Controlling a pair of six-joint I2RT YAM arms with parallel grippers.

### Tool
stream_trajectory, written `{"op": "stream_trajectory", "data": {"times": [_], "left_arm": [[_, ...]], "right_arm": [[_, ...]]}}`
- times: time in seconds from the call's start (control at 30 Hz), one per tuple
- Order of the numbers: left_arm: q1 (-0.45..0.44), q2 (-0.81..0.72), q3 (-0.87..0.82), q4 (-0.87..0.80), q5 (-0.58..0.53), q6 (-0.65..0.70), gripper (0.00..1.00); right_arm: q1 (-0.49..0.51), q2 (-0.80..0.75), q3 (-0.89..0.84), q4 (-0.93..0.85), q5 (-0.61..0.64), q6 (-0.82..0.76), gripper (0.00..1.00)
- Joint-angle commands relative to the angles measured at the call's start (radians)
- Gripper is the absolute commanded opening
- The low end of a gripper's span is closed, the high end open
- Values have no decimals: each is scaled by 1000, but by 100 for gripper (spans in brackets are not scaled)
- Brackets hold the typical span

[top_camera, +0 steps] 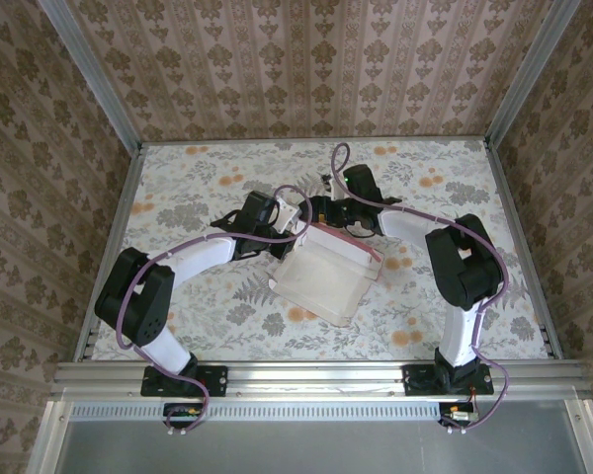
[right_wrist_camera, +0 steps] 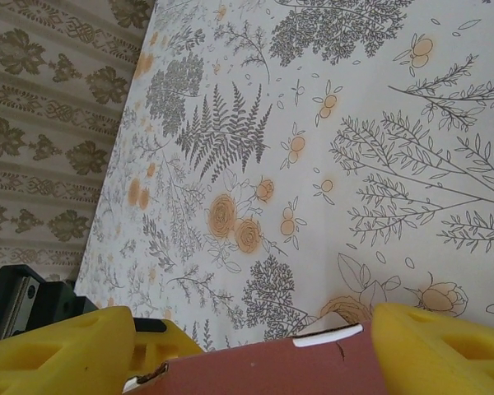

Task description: Fold the paper box

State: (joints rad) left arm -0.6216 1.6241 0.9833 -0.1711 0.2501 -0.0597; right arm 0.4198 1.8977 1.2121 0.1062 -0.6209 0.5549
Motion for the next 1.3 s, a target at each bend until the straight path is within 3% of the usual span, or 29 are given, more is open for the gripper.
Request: {"op": "stream_trajectory", "data": {"times": [0.0, 0.7, 1.0, 1.27], "left_arm": [[-10, 54, -21, -124, -9, 0, 0], [-10, 33, -4, -132, -2, -14, 2], [10, -72, 2, -157, 63, -26, 15], [70, -186, -82, -134, 113, -24, 18]], "right_arm": [[8, 25, -18, 24, 36, 4, 77], [31, 14, -57, -18, 156, -64, 78], [32, 11, -69, -26, 162, -78, 77], [32, 9, -78, -14, 156, -76, 76]]}}
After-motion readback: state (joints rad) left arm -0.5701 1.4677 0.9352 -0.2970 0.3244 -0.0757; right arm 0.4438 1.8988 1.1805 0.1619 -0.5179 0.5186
